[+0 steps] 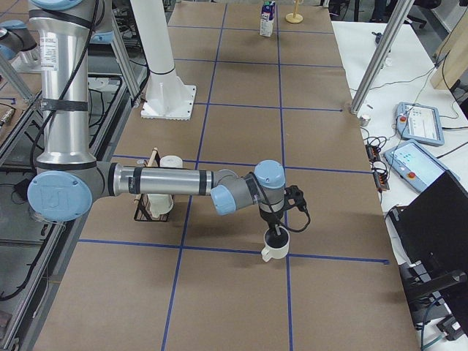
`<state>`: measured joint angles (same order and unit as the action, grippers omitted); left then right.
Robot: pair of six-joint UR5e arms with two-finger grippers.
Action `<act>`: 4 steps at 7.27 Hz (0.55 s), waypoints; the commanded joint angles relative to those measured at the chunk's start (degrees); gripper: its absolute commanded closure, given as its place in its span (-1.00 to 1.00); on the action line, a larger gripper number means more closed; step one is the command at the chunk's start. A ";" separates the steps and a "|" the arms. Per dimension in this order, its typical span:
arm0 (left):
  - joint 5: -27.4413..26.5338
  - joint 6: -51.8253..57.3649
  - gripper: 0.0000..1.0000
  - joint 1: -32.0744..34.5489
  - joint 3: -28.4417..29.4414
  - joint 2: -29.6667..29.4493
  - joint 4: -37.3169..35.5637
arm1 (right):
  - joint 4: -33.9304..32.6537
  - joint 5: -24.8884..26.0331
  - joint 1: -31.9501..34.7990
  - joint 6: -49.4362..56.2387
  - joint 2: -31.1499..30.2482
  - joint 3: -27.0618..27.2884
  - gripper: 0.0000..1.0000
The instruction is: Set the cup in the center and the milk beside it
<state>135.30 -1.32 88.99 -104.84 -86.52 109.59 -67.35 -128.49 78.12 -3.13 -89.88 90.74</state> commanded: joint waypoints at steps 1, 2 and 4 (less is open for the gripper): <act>-0.04 -0.08 -0.98 -0.04 -0.02 0.21 0.19 | -0.24 -6.75 -2.42 -11.45 6.45 3.81 1.00; -0.04 -0.08 -0.98 0.04 -0.02 0.21 0.19 | -0.24 -6.60 -7.06 -23.12 9.17 7.40 1.00; -0.04 -0.17 -0.98 0.04 -0.01 0.21 0.19 | -0.33 -3.46 -17.94 -45.37 18.82 9.02 1.00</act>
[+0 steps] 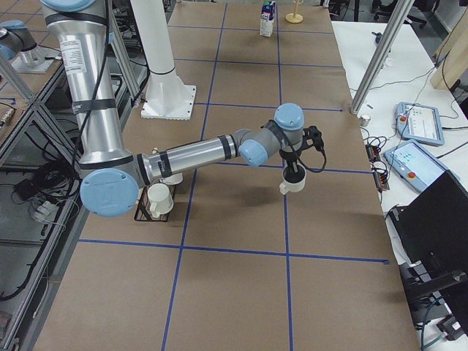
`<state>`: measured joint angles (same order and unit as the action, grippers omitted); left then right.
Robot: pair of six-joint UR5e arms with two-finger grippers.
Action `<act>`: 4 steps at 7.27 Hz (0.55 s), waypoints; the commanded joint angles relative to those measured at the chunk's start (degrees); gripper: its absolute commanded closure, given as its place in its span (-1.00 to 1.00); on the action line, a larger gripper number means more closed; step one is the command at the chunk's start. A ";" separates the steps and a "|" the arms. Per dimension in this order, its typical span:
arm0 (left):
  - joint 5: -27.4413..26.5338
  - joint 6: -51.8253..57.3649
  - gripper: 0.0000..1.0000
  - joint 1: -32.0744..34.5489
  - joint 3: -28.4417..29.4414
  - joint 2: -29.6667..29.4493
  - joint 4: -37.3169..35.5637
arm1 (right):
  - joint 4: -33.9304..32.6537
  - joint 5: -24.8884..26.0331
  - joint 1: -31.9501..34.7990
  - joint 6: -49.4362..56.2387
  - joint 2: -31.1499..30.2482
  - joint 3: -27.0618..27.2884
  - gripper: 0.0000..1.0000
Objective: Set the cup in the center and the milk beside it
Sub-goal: 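Carry the white mug with the right gripper to the table's center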
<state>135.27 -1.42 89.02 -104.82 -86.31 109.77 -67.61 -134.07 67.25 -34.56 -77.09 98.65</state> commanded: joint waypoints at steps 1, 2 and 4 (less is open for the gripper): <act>0.00 -0.07 -0.98 0.01 0.05 0.00 -0.08 | -1.03 11.11 -15.92 -23.44 10.52 0.93 1.00; 0.00 -0.07 -0.98 -0.07 0.14 0.00 -0.08 | -9.39 19.55 -22.36 -28.23 16.56 0.93 1.00; 0.00 -0.07 -0.98 -0.07 0.67 0.00 -0.08 | -27.68 28.30 -32.48 -34.30 28.35 -0.03 1.00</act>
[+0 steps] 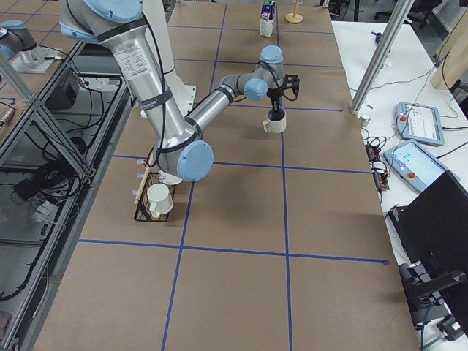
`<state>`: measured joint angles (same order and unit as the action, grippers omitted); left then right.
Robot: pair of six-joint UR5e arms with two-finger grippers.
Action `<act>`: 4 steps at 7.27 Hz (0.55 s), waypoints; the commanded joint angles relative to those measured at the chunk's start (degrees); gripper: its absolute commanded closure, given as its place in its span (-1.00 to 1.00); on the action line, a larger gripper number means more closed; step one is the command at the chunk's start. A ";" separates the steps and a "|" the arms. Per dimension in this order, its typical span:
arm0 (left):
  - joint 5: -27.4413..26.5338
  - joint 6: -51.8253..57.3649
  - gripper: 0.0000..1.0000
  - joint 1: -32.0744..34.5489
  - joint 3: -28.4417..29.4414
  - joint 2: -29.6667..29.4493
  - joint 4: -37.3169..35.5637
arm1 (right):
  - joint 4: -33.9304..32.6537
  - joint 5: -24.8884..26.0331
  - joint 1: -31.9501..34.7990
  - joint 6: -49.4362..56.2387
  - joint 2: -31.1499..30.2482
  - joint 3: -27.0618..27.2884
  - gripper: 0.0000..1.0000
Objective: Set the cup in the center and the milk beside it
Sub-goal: 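Carry the white mug with the right gripper to the table's center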
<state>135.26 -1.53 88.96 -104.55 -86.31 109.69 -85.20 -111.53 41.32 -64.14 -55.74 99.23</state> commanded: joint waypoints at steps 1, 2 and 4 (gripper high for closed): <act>0.09 0.04 -0.98 -0.01 0.84 0.09 0.00 | -12.59 8.85 -10.95 -6.50 10.18 -2.01 1.00; 0.00 0.12 -0.98 -0.01 1.36 0.09 0.00 | -12.97 9.40 -13.52 -8.17 14.73 -6.99 1.00; 0.00 0.12 -0.98 -0.01 1.63 0.09 0.00 | -12.88 9.41 -15.38 -8.72 21.70 -16.32 1.00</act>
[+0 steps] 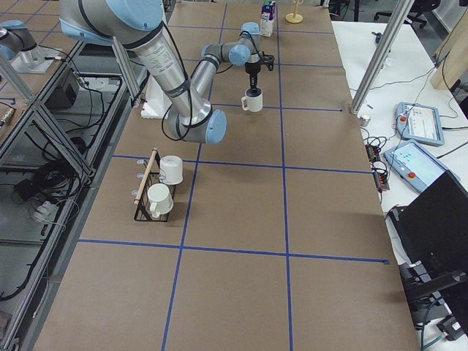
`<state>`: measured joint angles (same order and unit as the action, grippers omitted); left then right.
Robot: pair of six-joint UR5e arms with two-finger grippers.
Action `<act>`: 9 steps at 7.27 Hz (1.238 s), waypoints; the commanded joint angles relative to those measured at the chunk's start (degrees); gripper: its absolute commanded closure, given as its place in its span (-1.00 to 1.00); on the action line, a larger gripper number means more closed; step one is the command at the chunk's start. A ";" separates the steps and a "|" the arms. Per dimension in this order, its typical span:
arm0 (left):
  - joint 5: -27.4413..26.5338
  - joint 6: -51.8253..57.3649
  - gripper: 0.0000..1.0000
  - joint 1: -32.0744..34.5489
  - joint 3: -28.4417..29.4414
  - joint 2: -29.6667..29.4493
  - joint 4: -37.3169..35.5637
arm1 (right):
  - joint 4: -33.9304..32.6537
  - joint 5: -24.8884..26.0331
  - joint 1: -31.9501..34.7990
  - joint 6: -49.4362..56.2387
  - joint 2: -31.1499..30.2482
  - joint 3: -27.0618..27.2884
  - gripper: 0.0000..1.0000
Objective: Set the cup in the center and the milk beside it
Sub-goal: 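Carry the white mug with the right gripper to the table's center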
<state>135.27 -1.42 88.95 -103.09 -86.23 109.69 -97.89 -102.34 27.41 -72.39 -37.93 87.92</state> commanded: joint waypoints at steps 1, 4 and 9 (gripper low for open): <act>0.08 0.01 -0.98 0.00 0.25 0.01 0.00 | -0.29 0.21 -2.26 -0.47 3.57 -5.04 1.00; -0.01 0.01 -0.98 0.00 0.43 -0.08 0.00 | -0.02 0.04 -2.89 -0.56 3.39 -5.30 0.24; 0.08 -0.08 -0.98 0.00 0.52 0.01 0.00 | -0.20 -4.84 6.12 1.98 3.83 -0.57 -1.00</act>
<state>135.32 -1.42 88.94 -102.57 -86.26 109.69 -97.89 -103.66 28.75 -71.77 -34.11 85.48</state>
